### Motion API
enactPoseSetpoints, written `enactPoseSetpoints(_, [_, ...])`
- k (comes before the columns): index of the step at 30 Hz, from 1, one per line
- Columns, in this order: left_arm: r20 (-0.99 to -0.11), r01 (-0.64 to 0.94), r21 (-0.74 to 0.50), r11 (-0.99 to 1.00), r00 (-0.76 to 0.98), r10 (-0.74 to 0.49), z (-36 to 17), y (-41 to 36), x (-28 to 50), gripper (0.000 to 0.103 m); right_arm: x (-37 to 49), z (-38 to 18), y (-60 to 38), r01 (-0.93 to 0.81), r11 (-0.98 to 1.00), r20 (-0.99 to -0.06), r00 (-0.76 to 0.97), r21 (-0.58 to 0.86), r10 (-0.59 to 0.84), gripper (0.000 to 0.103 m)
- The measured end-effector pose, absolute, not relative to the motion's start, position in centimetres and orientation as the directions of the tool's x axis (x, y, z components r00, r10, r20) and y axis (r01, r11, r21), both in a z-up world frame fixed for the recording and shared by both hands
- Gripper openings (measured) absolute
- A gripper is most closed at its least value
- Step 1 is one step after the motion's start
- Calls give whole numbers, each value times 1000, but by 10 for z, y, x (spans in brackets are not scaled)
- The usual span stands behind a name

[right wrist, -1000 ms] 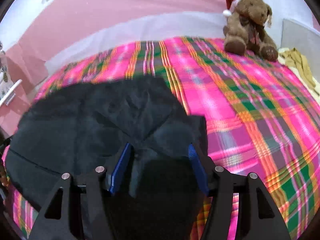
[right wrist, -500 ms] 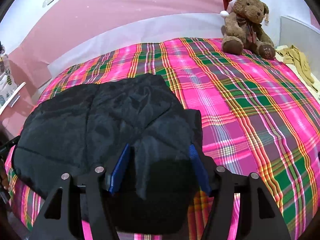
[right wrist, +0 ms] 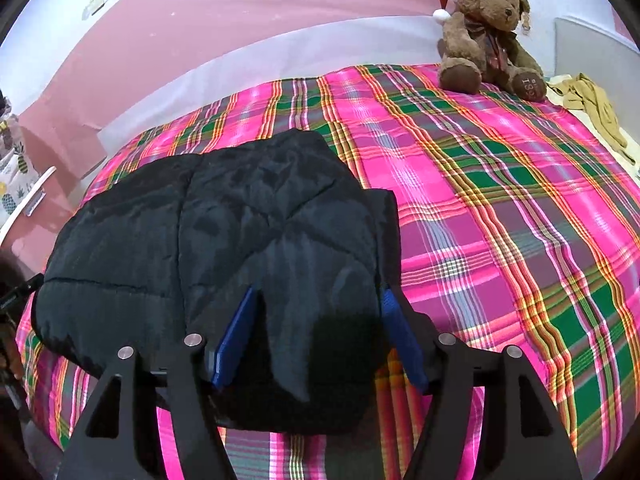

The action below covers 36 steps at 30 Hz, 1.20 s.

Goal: Fold large clothes

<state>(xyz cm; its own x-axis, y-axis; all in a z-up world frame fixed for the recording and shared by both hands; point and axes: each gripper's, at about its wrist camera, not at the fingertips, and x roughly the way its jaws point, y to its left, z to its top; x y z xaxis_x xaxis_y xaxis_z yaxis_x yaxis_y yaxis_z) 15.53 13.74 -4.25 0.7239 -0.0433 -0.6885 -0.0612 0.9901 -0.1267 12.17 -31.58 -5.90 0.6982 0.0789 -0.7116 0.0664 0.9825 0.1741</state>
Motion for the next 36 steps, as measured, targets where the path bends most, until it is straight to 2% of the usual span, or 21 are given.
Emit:
enactPoseSetpoints(2, [-696,-74,-134,988,717,-41,-47,140,158,55,124,-63,-318,69,982,-719,691,178,82,70])
enactPoseSetpoints(9, [-711,-77,-172,982,700,-69,-63,149,172,66,137,-75,-328,77,963,-736,661,259,146,73])
enactPoseSetpoints(15, [-710,-71,-221,973,695,-111,-57,160,183,66,142,-71,-327,67,964,-737,659,259,152,73])
enactPoseSetpoints(28, [-702,-68,-366,928,675,-227,-78,171,156,67,125,-91,-341,95,911,-735,628,400,257,73])
enactPoseSetpoints(32, [-717,-54,-386,921,646,-263,-92,173,176,73,141,-100,-345,105,895,-738,611,434,287,80])
enactPoseSetpoints(36, [-719,-70,-427,902,631,-292,-102,174,196,76,156,-107,-349,112,874,-735,597,474,322,81])
